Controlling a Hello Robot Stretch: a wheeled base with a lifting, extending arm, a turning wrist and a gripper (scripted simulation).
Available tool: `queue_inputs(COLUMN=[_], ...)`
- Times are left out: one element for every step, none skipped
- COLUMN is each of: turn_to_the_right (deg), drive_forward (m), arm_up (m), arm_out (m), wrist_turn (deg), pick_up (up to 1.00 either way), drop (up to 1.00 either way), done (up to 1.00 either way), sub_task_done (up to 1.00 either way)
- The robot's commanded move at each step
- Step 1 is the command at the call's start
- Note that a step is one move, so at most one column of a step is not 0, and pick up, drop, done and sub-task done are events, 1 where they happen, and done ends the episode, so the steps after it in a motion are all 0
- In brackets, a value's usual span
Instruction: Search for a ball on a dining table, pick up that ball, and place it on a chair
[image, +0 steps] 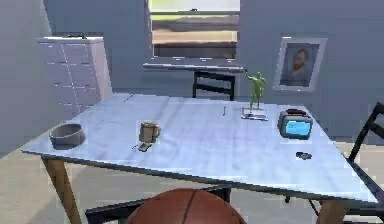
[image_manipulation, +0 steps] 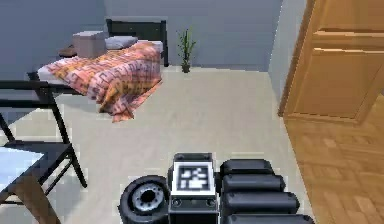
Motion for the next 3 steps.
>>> queue_inputs(turn_to_the_right=[-45.0, -45.0, -39.0], drive_forward=[0.0, 0.0, 0.0], arm_up=[0.0, 0.0, 0.0], arm_out=[0.0, 0.0, 0.0], wrist_turn=[0.0, 0.0, 0.0], pick_up=[0.0, 0.0, 0.0], drop=[0.0, 0.0, 0.0], done=[0.0, 0.0, 0.0], sub_task_done=[0.0, 0.0, 0.0])
